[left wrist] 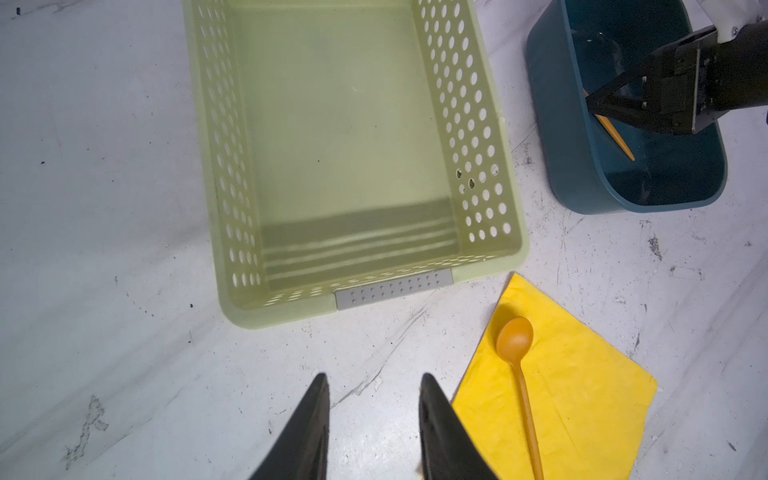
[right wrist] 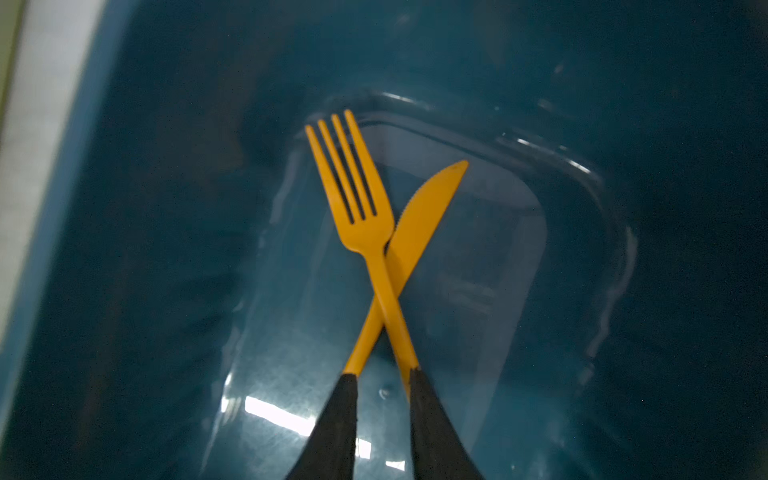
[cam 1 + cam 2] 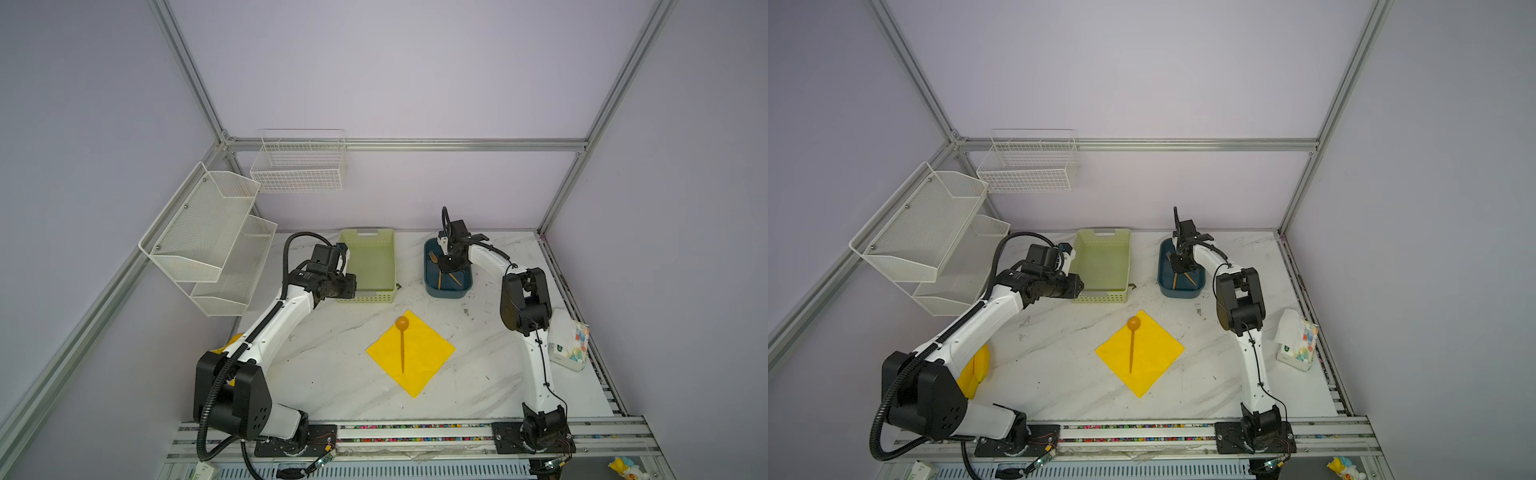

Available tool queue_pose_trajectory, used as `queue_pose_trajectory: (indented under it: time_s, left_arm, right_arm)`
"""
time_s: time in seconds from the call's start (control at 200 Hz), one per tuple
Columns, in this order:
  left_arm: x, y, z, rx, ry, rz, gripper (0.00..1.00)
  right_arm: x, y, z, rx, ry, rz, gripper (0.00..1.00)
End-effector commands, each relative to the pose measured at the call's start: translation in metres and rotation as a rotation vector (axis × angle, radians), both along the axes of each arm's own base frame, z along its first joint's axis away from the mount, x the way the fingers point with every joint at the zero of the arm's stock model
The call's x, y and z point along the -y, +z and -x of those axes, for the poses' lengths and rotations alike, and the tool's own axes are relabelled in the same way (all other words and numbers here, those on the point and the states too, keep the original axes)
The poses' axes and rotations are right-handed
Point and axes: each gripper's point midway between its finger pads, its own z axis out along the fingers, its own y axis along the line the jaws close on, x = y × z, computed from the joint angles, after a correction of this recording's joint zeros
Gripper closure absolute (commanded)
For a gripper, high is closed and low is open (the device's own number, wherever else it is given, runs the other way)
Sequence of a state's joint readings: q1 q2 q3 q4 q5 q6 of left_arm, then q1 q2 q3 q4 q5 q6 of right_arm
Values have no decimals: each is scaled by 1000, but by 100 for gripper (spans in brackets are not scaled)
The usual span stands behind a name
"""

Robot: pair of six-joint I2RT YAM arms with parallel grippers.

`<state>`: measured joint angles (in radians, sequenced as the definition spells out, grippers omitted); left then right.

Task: Place the utensils on the paper napkin and roll it up
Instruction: 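Lower the right gripper into the teal tub and grasp the yellow fork handle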

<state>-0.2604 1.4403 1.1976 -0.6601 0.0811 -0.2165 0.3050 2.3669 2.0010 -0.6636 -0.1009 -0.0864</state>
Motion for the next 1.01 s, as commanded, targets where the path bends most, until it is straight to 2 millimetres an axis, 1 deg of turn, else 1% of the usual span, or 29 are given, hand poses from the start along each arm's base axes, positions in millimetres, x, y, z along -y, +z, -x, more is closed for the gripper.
queue_pose_trajectory:
  time_s: [0.0, 0.105, 0.375, 0.675, 1.0]
  left_arm:
    - [-2, -3, 0, 5, -11, 17, 64]
    - [-4, -3, -1, -1, -7, 32, 64]
    - [-7, 0, -2, 4, 1, 51, 65]
    - [-7, 2, -1, 7, -4, 62, 65]
    - [-6, 1, 0, 2, -7, 65, 66]
  right_arm:
    - [4, -2, -1, -11, 16, 15, 73]
    - [5, -8, -3, -18, 12, 22, 73]
    - [6, -12, -8, -19, 6, 22, 73]
    - [2, -11, -14, -12, 14, 10, 74]
    - [-3, -15, -13, -25, 27, -9, 75]
